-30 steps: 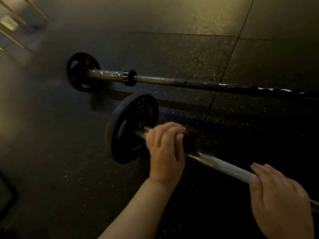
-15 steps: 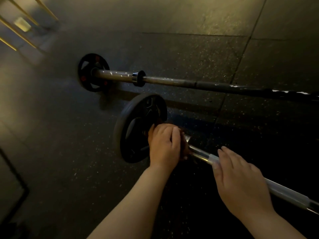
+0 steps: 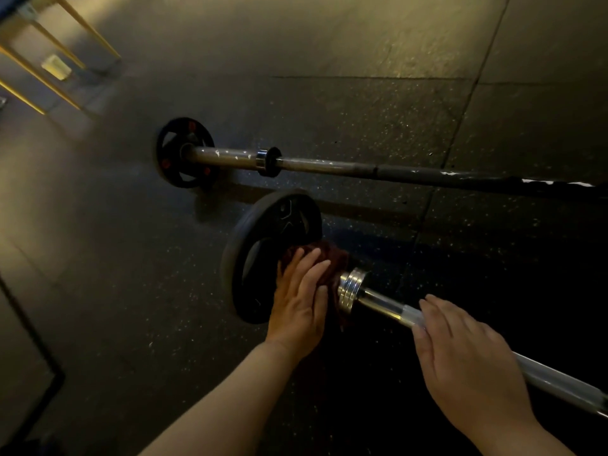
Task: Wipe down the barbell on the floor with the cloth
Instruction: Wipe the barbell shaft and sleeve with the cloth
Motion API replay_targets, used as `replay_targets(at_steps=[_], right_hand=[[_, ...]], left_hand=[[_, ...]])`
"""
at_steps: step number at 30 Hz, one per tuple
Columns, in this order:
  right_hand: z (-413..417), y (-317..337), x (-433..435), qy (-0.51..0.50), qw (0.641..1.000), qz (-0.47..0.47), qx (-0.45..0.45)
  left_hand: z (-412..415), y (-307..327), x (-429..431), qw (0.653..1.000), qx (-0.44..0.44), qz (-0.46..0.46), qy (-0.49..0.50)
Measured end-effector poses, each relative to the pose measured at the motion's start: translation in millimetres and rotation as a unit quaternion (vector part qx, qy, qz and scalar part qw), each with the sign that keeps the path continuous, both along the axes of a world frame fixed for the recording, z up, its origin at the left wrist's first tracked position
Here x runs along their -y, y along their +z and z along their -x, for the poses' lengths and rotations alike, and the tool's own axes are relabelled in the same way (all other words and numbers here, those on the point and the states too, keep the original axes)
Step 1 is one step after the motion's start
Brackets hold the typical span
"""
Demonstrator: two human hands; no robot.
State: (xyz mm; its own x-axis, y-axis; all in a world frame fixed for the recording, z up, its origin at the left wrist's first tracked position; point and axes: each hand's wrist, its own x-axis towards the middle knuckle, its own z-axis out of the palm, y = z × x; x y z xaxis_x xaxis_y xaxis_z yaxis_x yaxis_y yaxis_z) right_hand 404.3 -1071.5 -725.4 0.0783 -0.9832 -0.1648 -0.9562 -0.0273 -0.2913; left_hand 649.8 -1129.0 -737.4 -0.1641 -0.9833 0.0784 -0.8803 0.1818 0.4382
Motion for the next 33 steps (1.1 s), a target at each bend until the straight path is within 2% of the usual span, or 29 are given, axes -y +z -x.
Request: replay_targets(at_steps=[2, 4, 7, 8, 10, 12, 14, 17, 19, 22, 25, 27, 28, 31, 33], right_hand=[[-0.3, -0.4, -1.6, 0.0, 1.0, -0.004, -0.003], [1.0, 0.7, -2.2, -0.003, 1.0, -0.002, -0.008], [4.7, 3.9, -1.9, -0.001, 1.0, 0.005, -0.011], [5.5, 4.5, -1.7, 0.0, 1.0, 0.008, -0.013], [4.8, 4.2, -2.1, -0.006, 1.0, 0.016, -0.014], [3.0, 3.2, -2.3, -0.009, 1.0, 0.02, -0.008], [3.1, 1.8, -2.2, -0.009, 1.0, 0.022, -0.001], [4.3, -1.9, -5.6, -0.005, 1.0, 0.025, 0.001], [4.2, -3.6, -7.6, -0.003, 1.0, 0.028, 0.005], [3.4, -3.2, -6.2, -0.001, 0.999, 0.035, 0.006], [5.0, -2.3, -3.9, -0.002, 0.999, 0.039, -0.001], [5.8, -1.6, -2.9, -0.002, 0.999, 0.042, -0.006], [5.5, -1.7, -2.9, -0.003, 0.999, 0.048, -0.009], [4.4, -3.2, -4.9, -0.001, 0.998, 0.058, -0.008], [5.7, -5.1, -7.3, 0.006, 0.999, 0.054, -0.002]], left_hand=[[3.9, 11.3, 13.8, 1.0, 0.003, 0.0, 0.0], [16.3, 32.2, 40.9, 0.997, 0.063, -0.03, -0.03], [30.5, 55.7, 84.9, 0.966, 0.152, -0.198, -0.068], [32.4, 56.3, 91.6, 0.959, 0.165, -0.219, -0.073], [31.7, 50.5, 85.5, 0.971, 0.15, -0.178, -0.063], [23.5, 34.6, 57.6, 0.993, 0.1, -0.041, -0.045], [10.8, 12.8, 22.0, 0.998, 0.05, 0.027, -0.033], [-1.2, -12.3, -13.4, 1.0, 0.004, 0.012, -0.021], [0.4, -6.9, -8.1, 1.0, -0.007, 0.004, -0.015], [11.3, 24.7, 32.6, 0.998, 0.055, 0.001, -0.032], [29.1, 50.4, 78.9, 0.976, 0.158, -0.124, -0.088], [36.3, 50.4, 89.4, 0.965, 0.169, -0.18, -0.091], [37.7, 48.2, 86.0, 0.97, 0.15, -0.171, -0.085], [31.4, 38.7, 53.3, 0.993, 0.047, -0.051, -0.096], [11.8, 30.5, 35.1, 0.994, 0.023, -0.016, -0.101]])
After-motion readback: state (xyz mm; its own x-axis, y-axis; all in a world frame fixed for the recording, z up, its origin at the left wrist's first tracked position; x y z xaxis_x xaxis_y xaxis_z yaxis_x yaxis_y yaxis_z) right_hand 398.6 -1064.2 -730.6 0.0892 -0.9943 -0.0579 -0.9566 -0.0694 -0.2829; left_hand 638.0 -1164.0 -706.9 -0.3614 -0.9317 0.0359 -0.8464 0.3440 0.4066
